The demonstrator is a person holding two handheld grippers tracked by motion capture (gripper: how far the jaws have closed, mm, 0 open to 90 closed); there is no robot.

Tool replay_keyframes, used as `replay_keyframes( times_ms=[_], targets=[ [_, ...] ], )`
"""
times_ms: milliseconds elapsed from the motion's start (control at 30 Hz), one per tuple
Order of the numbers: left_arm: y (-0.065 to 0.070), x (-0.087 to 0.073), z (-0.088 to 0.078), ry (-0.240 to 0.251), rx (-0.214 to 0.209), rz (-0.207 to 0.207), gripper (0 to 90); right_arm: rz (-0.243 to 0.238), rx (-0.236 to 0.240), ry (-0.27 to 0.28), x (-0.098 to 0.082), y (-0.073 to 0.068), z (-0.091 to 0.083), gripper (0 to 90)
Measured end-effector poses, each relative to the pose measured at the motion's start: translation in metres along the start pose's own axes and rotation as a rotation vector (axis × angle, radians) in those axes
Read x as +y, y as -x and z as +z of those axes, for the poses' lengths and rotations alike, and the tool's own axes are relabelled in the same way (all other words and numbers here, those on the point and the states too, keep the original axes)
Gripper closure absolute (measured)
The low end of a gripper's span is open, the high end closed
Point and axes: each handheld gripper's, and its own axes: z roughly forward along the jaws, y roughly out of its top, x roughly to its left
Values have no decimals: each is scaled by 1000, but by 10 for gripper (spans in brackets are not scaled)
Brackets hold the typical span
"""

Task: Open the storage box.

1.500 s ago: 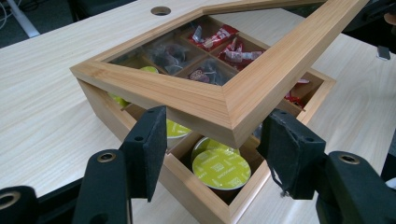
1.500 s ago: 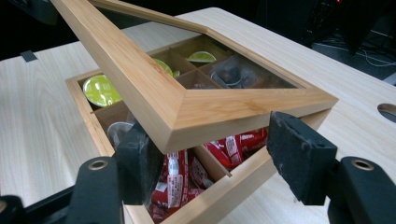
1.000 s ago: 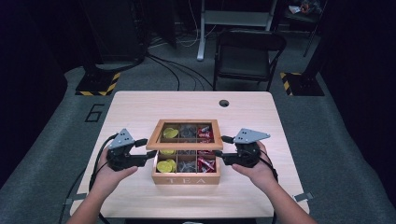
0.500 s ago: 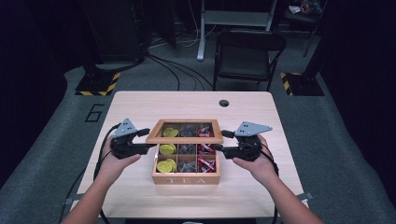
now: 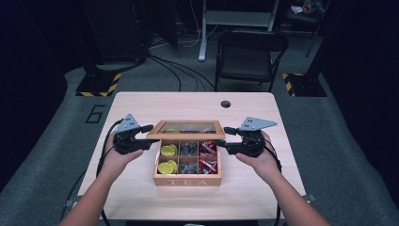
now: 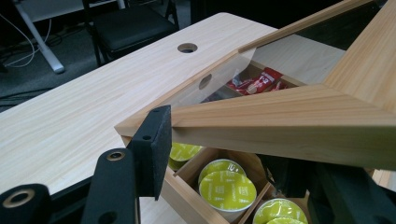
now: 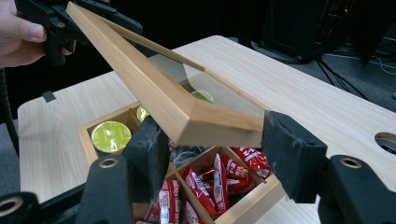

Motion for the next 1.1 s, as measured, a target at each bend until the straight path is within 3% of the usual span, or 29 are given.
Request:
replay_keyframes(
  times_ms=[300, 533, 1100],
  targets=[
    [-6, 13, 1, 10, 10, 2, 487, -24, -52, -26, -3, 12, 4, 408],
    [-14, 21, 3, 20, -1, -1, 495, -31, -83, -47, -2, 28, 18, 455],
    [-24, 34, 7, 32, -4, -25, 509, -10, -82, -3, 1, 52, 47, 440]
  ],
)
